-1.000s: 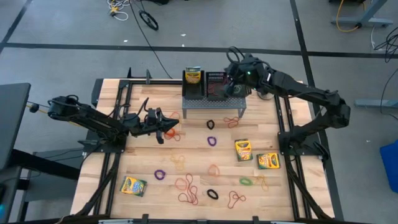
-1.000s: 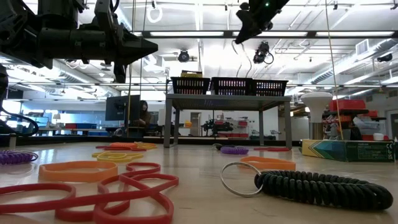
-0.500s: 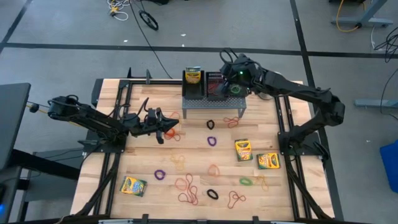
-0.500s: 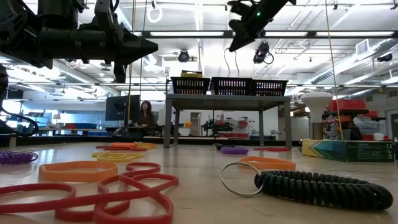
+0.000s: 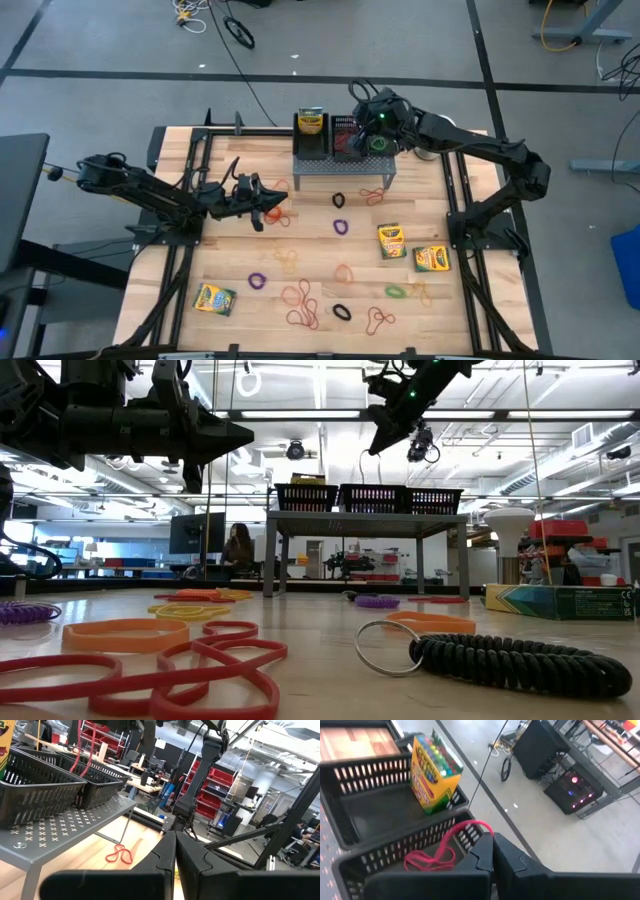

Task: Sort rubber bands into baskets
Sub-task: Put the red rubber band into the middle black basket on the shelf, then put the purple spring rubberband into the right black basket on the shelf

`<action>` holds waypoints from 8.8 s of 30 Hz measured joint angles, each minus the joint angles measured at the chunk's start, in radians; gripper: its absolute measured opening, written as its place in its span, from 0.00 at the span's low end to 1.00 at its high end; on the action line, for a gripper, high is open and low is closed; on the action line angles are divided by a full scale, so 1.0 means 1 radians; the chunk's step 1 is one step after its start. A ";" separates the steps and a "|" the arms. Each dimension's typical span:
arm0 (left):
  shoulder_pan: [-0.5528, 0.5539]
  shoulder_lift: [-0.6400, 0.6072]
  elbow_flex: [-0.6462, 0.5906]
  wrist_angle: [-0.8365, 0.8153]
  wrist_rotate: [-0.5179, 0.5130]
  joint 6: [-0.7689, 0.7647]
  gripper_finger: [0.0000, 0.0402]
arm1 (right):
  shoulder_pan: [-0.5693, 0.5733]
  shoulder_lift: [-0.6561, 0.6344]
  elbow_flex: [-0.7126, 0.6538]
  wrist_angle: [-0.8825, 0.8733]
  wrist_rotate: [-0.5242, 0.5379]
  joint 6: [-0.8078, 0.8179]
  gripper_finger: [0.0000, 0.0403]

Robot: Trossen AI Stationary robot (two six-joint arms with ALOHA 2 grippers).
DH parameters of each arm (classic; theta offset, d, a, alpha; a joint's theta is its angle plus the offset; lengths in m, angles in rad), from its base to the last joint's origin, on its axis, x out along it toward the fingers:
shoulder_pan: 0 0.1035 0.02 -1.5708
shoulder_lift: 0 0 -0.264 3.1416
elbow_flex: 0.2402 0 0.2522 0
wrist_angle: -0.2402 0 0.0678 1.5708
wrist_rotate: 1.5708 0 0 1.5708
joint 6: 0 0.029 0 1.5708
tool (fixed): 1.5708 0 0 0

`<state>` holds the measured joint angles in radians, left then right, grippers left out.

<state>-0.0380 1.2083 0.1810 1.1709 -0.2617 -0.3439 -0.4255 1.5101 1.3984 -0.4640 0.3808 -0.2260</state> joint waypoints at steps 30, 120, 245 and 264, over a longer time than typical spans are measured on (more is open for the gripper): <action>0.000 0.000 0.000 0.000 0.000 0.000 0.04 | -0.033 0.105 0.002 -0.005 -0.019 0.060 0.25; -0.291 0.000 0.567 -1.401 -0.033 -0.023 0.06 | 0.834 -0.261 -0.838 0.737 0.181 0.556 0.06; -0.147 0.718 0.309 0.112 -0.135 0.041 0.02 | 0.740 0.189 -0.654 0.986 0.257 0.824 0.50; -0.165 0.684 0.325 0.160 -0.117 0.122 0.17 | 0.708 0.178 -0.636 0.965 0.209 0.815 0.05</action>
<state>-0.2034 1.8919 0.5056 1.3309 -0.3788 -0.2214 0.2829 1.6880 0.7620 0.5010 0.5895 0.5888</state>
